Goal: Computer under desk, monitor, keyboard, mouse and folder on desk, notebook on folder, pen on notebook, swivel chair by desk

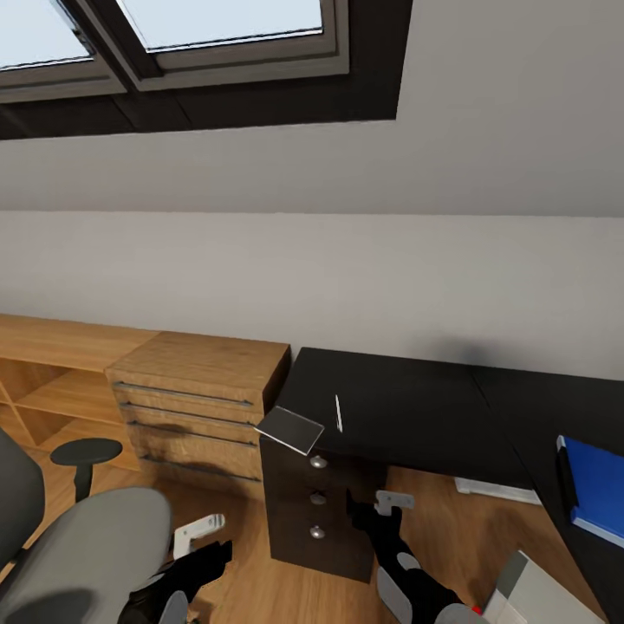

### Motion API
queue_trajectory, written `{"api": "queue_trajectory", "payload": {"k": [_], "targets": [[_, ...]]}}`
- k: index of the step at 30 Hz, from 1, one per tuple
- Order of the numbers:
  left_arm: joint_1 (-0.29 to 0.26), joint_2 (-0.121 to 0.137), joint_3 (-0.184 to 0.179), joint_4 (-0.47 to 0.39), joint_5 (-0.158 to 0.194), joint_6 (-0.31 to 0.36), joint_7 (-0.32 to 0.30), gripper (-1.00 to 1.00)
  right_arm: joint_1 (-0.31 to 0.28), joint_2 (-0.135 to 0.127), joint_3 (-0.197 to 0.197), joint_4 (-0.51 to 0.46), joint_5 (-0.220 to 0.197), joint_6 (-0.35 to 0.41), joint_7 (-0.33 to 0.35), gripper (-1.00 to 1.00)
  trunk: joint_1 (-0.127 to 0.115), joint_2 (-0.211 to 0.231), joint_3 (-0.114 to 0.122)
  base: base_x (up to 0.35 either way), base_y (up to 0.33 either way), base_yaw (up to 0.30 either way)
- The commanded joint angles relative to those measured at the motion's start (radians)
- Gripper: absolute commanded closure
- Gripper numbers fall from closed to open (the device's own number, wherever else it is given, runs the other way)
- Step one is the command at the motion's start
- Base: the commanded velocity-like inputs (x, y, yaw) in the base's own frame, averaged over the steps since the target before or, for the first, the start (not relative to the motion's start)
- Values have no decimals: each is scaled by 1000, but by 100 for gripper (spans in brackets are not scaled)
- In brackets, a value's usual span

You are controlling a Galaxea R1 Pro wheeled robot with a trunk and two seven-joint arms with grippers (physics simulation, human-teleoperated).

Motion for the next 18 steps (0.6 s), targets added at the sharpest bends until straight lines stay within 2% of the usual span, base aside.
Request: {"api": "queue_trajectory", "payload": {"k": [1, 5, 8, 9, 11, 13, 16, 17, 18], "targets": [[-1, -3, 3, -24, 16, 20, 10, -100, -1, -2, 7, -32, -14, 27, -5, -100, 4, -8, -4, 0, 0, 0], [-3, -11, 8, -64, 43, 43, 11, -100, -1, -2, 5, -107, -40, 84, 1, -100, 19, -36, -17, 0, 0, 0], [-10, -12, 19, -100, 72, 50, 12, -100, -1, -2, 5, -157, -84, 124, 23, -100, 31, -57, -26, 0, 0, 0], [-12, -12, 39, -119, 86, 53, 12, -100, -1, -2, 5, -182, -116, 150, 42, -100, 35, -64, -29, 0, 0, 0], [-14, -12, 103, -140, 107, 55, 12, -100, -1, -3, 5, -230, -186, 225, 89, -100, 42, -78, -36, 0, 0, 0], [-15, -9, 148, -152, 115, 56, 12, -100, -1, -4, 3, -270, -270, 304, 146, -100, 50, -92, -42, 0, 0, 0], [-16, 2, 172, -157, 120, 57, 12, -100, -1, -6, 0, -300, -423, 366, 227, -100, 61, -113, -51, 0, 0, 0], [-16, 3, 173, -158, 121, 57, 12, -100, -1, -6, 0, -304, -449, 375, 239, -100, 65, -120, -55, 0, 0, 0], [-16, 4, 178, -158, 122, 57, 12, -100, -1, -7, 1, -325, -547, 427, 291, -100, 69, -127, -58, 0, 0, 0]]}}
